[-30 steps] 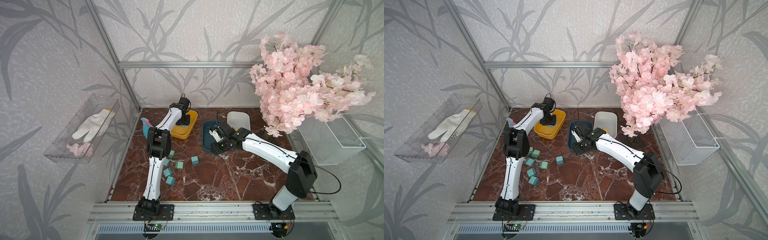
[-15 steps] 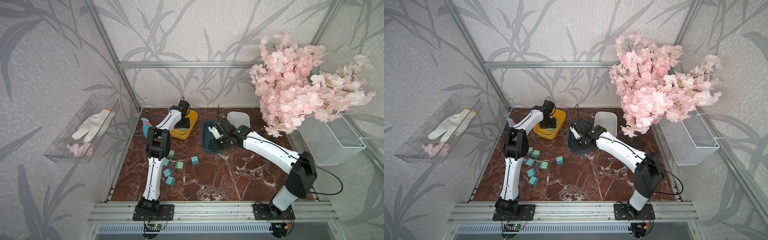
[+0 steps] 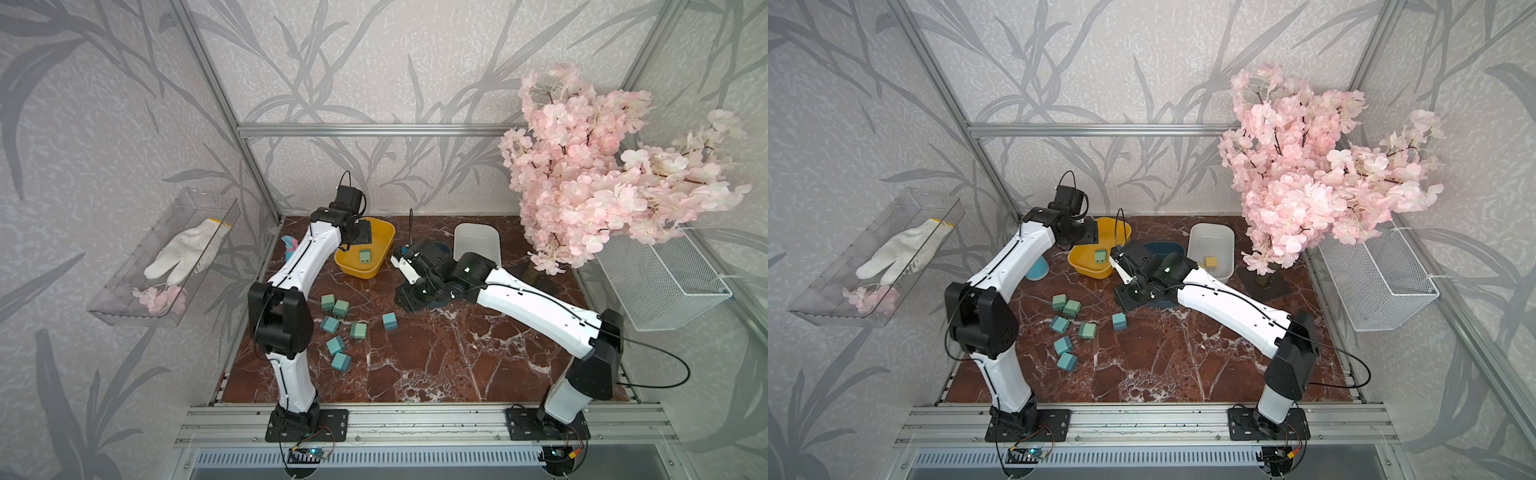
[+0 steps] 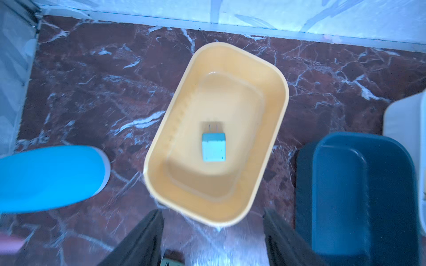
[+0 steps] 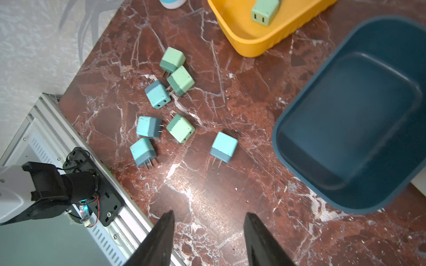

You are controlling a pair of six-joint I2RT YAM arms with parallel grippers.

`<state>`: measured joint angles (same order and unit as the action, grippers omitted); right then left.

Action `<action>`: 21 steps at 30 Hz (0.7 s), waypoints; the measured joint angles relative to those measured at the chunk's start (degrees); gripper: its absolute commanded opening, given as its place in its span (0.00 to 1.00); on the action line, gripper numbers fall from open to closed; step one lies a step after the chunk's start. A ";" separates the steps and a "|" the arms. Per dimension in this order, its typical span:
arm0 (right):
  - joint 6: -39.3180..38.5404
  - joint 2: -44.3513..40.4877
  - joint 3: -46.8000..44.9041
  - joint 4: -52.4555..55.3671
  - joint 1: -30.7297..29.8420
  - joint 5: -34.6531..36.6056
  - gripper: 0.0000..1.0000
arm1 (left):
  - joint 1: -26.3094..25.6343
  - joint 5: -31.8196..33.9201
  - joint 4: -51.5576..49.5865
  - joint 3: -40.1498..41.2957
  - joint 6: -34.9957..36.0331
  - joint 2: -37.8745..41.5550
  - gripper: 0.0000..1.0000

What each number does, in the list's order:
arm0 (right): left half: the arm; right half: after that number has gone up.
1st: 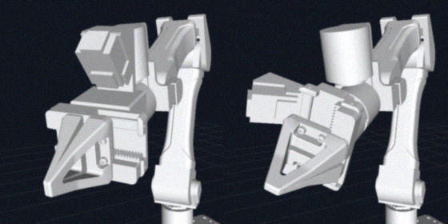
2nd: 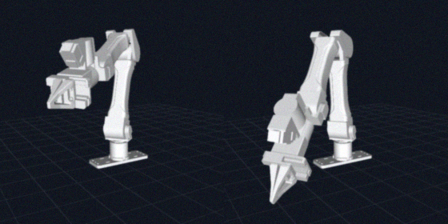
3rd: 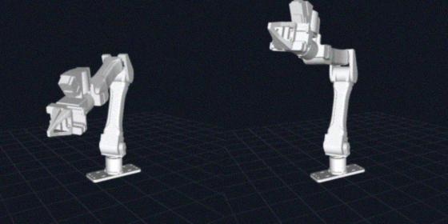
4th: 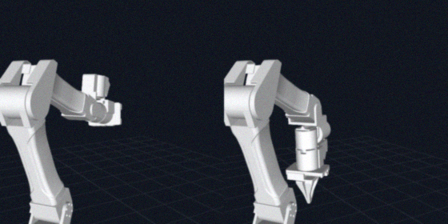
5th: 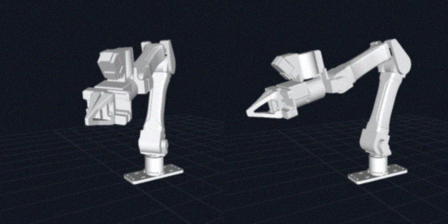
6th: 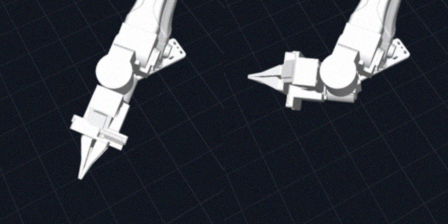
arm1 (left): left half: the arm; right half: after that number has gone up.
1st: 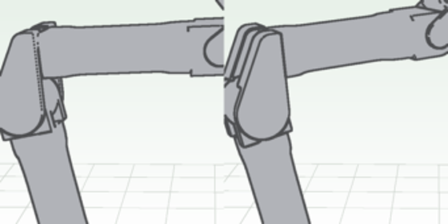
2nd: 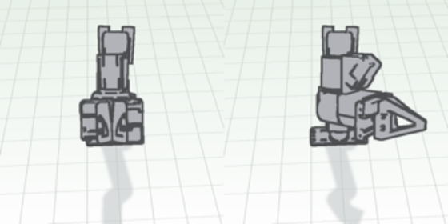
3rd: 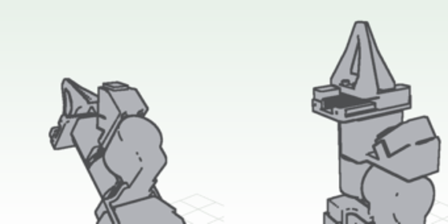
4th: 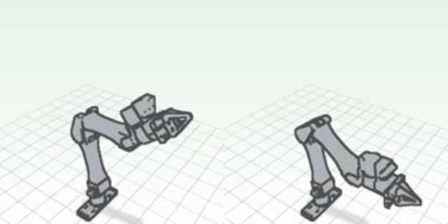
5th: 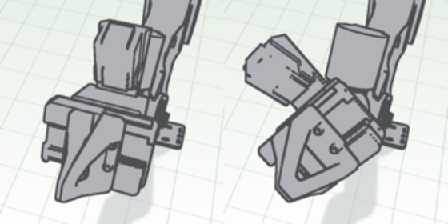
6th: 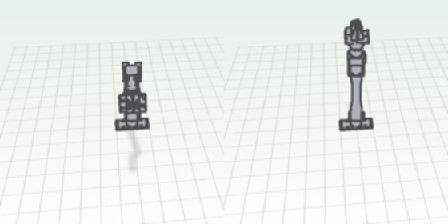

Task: Place the plugs by color into the storage box
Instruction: Place the plug in the storage box, then pick up the plug from the center of the board.

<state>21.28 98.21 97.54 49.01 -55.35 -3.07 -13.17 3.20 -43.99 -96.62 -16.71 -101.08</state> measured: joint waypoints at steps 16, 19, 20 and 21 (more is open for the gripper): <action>11.72 7.43 -0.92 2.69 -6.91 7.26 0.52 | 0.00 -0.76 0.39 40.04 -2.89 46.38 0.69; 12.33 9.35 -1.36 2.64 -7.26 8.17 0.52 | 0.00 -1.51 0.50 42.60 -2.40 48.78 0.69; 12.50 9.92 -1.38 2.54 -7.28 8.52 0.52 | 0.00 -1.77 0.61 43.28 -2.19 49.37 0.69; 12.79 10.64 -1.38 2.40 -7.30 8.83 0.52 | 0.00 -1.97 0.74 43.91 -1.84 49.94 0.69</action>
<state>34.06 108.86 96.16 51.42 -62.65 5.76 -13.17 1.23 -43.24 -52.71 -18.55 -51.13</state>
